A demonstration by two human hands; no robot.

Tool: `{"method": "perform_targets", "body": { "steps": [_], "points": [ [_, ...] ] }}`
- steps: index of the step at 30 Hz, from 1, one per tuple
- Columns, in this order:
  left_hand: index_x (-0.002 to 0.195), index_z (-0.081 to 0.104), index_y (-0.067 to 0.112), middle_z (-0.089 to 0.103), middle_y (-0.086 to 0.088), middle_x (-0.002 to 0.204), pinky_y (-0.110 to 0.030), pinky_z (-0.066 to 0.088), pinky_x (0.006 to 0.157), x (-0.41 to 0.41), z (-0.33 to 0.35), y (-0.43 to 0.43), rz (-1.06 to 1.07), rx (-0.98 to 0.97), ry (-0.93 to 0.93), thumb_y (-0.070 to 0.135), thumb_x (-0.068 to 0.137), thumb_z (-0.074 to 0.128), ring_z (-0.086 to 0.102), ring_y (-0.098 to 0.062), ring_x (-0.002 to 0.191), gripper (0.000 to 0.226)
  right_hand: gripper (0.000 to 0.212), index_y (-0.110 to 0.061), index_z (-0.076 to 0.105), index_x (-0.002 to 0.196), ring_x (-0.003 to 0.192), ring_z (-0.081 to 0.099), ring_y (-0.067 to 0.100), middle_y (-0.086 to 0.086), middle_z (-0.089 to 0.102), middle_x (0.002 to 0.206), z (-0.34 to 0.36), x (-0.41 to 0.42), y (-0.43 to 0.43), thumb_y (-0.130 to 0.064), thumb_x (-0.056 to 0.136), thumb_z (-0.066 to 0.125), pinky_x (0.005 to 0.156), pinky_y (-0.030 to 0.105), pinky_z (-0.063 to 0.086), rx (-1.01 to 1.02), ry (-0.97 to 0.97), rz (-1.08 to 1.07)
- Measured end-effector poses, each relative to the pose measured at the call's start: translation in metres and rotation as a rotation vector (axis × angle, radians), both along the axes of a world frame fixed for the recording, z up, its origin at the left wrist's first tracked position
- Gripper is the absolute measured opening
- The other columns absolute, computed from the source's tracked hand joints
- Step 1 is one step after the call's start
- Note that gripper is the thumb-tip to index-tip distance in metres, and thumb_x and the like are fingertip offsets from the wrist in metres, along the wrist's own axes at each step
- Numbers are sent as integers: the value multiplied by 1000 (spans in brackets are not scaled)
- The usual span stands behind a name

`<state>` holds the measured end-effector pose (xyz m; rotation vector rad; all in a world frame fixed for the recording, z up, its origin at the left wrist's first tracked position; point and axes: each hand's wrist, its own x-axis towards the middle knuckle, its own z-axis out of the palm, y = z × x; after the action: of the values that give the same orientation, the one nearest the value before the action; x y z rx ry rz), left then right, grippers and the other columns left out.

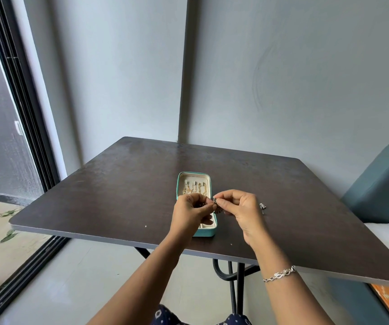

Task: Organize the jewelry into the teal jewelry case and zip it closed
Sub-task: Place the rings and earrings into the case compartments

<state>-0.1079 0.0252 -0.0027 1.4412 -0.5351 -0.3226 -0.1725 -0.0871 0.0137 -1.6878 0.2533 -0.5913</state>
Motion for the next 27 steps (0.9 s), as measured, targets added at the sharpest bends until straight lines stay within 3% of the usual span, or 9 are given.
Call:
{"method": "perform_targets", "body": {
  "steps": [6, 14, 23, 27],
  "points": [
    [73, 63, 5, 63, -9, 66, -21, 53, 54, 0, -1, 4, -13, -5, 1, 2, 80, 65, 58, -11, 52, 8, 23, -19, 67, 70, 61, 57, 8, -3, 66, 64, -2, 3, -1, 2, 79, 64, 56, 16, 43, -75, 53, -61],
    [96, 64, -5, 66, -14, 76, -21, 55, 54, 12, 0, 15, 25, -126, 197, -7, 90, 46, 66, -9, 57, 18, 32, -21, 67, 84, 65, 52, 6, -1, 59, 69, -2, 3, -4, 9, 83, 55, 52, 13, 42, -34, 46, 0],
    [90, 68, 0, 70, 4, 63, -16, 51, 52, 31, -7, 32, 167, -100, 127, -9, 85, 53, 64, -3, 56, 18, 26, -14, 68, 76, 67, 55, 11, -1, 63, 71, -4, 23, -4, 10, 81, 58, 56, 12, 44, -193, 130, -29],
    [88, 68, -2, 68, 0, 61, -19, 54, 53, 38, -13, 35, 231, -88, 130, -10, 84, 55, 62, -7, 52, 16, 32, -22, 66, 71, 71, 58, 14, 2, 65, 74, -7, 38, -1, 10, 77, 62, 68, 28, 50, -282, 153, -12]
  ]
}}
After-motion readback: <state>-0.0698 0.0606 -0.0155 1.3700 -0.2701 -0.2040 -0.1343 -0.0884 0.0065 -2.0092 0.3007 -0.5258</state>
